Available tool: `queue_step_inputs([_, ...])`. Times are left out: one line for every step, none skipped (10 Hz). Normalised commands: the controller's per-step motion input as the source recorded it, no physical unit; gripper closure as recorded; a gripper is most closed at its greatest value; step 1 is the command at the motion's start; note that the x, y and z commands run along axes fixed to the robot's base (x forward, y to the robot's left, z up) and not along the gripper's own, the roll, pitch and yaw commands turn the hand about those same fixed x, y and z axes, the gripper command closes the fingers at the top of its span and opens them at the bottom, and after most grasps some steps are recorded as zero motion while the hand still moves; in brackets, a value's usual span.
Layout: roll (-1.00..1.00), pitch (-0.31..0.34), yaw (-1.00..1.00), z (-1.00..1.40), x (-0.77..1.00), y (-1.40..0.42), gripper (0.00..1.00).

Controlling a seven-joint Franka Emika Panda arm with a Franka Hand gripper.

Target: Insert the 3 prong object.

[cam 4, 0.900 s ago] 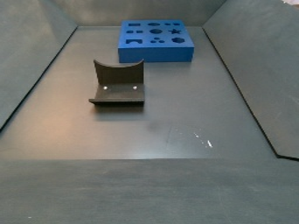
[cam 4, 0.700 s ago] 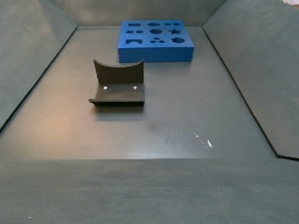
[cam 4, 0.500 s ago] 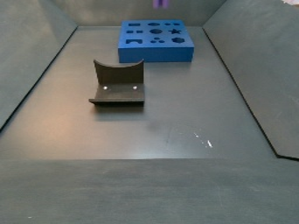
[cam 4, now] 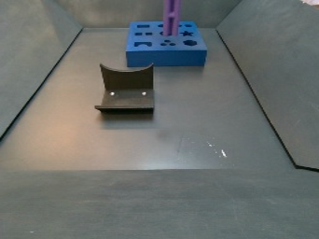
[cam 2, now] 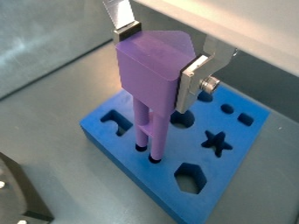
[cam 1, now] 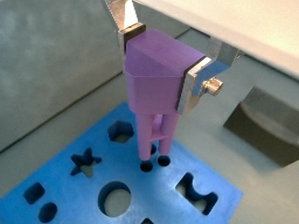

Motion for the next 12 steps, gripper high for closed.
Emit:
queue_step_inputs([0.0,0.0,0.0,-0.51,0.05,0.0,1.0])
queue_step_inputs([0.0,0.0,0.0,-0.49,0.07,0.0,1.0])
queue_step_inputs([0.0,0.0,0.0,-0.51,0.13,0.0,1.0])
queue_step_inputs([0.02,0.004,0.0,-0.57,0.21,0.0,1.0])
queue_step_inputs([0.05,0.0,0.01,-0.73,0.2,0.0,1.0])
queue_step_inputs([0.1,0.0,0.13,-0.8,0.07,0.0,1.0])
queue_step_inputs([0.07,0.0,0.21,-0.72,0.04,0.0,1.0])
queue_step_inputs([0.06,-0.021,0.23,-1.0,0.0,0.0,1.0])
queue_step_inputs([0.08,-0.037,0.13,-1.0,-0.05,-0.01,1.0])
queue_step_inputs([0.12,-0.103,0.0,-1.0,-0.23,-0.07,1.0])
queue_step_inputs([0.0,-0.179,0.0,-0.55,-0.26,0.0,1.0])
queue_step_inputs([-0.06,-0.147,0.0,-0.14,-0.07,0.0,1.0])
